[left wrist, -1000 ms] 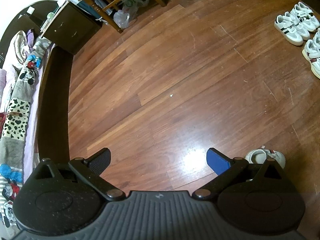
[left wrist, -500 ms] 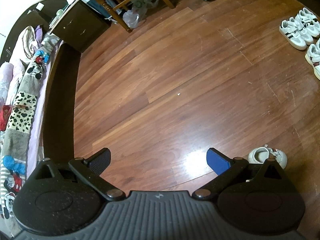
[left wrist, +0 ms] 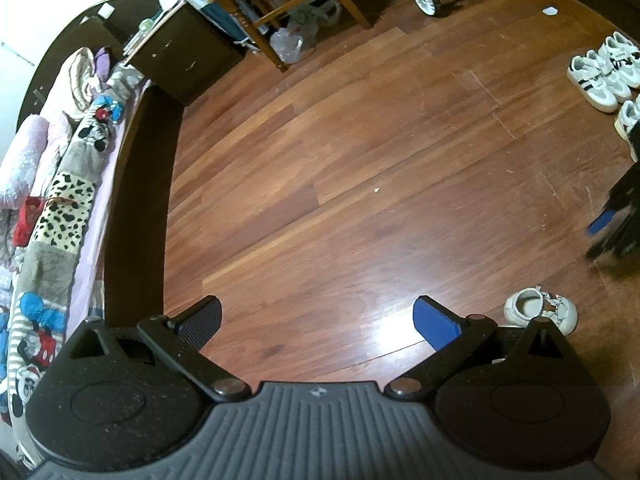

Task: Organize scattered shoes
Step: 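Grasp a pair of white knit baby booties with the right tool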

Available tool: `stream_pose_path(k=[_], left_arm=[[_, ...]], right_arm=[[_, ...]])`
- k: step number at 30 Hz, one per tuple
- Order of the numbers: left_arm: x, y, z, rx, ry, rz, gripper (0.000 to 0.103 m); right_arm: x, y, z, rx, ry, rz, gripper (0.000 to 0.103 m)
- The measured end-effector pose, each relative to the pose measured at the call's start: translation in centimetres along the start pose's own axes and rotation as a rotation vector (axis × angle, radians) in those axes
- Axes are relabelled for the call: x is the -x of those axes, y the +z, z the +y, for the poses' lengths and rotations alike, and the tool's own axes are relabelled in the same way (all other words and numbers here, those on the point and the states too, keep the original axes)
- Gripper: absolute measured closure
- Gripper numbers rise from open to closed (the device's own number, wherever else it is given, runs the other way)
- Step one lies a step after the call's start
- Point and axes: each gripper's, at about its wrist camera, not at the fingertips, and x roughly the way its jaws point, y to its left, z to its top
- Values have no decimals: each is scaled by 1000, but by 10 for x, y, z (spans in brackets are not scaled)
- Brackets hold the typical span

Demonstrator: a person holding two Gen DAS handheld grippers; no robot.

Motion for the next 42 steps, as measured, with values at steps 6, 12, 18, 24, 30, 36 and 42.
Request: stream_pose_path(k=[6, 12, 18, 24, 30, 36, 42], left_arm=[[12, -11, 12, 22, 9, -19, 0], [26, -22, 21, 28, 13, -53, 0], [31, -31, 20, 22, -3, -66, 0], [30, -38, 22, 29, -5, -55, 1], [26, -42, 23, 35, -7, -38, 1], [25, -39, 23, 36, -6, -38, 0], [20, -35, 22, 37, -4, -32, 1]], right_arm=[[-59, 45, 58, 61, 105, 50, 56], [-96, 52, 72, 33, 68, 111, 55], [-105, 44, 75, 44, 14, 175, 55], [-120, 43, 77, 46, -7, 210, 55], [-149, 39, 88, 107, -70, 269, 55], [-156, 32, 104, 218, -126, 260, 74], [-142, 26, 100, 225, -123, 196, 90]])
